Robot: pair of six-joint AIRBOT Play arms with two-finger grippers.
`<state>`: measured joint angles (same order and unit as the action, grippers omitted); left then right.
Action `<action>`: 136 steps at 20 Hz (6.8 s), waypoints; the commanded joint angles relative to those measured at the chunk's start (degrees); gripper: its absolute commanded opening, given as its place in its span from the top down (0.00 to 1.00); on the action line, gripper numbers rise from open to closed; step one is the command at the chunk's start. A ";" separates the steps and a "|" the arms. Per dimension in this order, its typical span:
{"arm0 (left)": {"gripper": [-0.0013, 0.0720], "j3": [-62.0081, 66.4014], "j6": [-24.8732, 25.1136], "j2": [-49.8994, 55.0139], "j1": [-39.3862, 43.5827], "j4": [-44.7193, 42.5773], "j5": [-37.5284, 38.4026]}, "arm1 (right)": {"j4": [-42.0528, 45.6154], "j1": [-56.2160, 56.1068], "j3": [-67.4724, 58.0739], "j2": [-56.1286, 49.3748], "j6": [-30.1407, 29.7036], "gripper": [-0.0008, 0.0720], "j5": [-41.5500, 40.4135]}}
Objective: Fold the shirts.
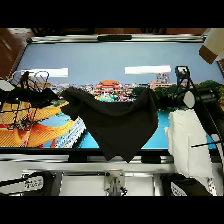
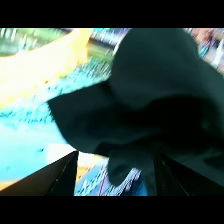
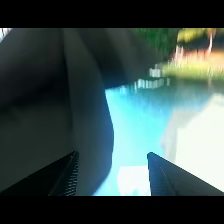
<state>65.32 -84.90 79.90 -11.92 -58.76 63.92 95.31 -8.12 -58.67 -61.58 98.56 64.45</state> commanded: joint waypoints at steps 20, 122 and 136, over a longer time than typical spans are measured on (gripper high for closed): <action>0.94 -8.83 8.00 3.50 8.00 10.78 -13.66 | -30.77 2.84 24.02 2.58 -4.09 0.23 11.61; 0.35 -32.76 0.85 -19.47 2.54 -2.69 9.07 | -18.93 22.29 -40.72 -33.62 -17.25 0.28 33.40; 0.94 -34.77 0.85 -11.96 2.64 1.40 -5.95 | -18.23 17.62 -25.29 -34.34 -20.24 0.14 25.05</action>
<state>30.65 -84.09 67.40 -9.26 -57.21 61.14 75.90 10.35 -84.55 -95.55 78.87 90.35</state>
